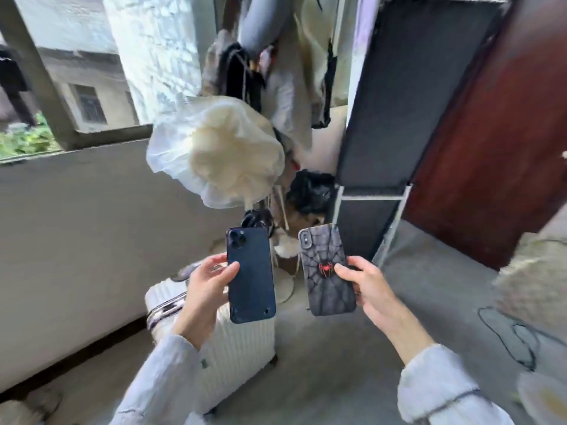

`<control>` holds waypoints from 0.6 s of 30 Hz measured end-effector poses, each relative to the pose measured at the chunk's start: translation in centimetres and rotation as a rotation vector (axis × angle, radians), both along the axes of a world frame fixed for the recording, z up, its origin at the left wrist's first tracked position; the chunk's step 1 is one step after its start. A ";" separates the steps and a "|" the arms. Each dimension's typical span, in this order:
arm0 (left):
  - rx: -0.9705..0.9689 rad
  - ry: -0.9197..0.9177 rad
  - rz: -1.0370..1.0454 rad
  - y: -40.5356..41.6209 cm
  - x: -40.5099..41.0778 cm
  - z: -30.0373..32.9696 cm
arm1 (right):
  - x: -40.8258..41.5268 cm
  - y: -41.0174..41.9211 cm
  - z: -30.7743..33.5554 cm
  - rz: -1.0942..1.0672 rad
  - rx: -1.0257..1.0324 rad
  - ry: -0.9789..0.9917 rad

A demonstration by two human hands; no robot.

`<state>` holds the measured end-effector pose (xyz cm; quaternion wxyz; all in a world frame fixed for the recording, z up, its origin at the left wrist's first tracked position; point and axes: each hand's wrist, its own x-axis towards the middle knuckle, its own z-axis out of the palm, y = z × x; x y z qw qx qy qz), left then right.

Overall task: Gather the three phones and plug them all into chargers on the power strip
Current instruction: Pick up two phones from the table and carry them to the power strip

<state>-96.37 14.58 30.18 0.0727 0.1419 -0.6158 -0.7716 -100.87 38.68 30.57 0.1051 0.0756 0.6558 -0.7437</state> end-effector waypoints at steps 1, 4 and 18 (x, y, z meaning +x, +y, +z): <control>0.001 0.008 -0.049 1.5 -2.8 0.2 | -1.7 1.6 0.1 -0.052 -0.008 0.009; -0.009 0.020 -0.203 5.9 -10.6 0.7 | -6.4 6.3 0.3 -0.215 -0.020 0.027; -0.075 -0.017 -0.772 35.6 -35.3 -0.8 | -17.7 32.3 -0.3 -0.765 -0.003 0.030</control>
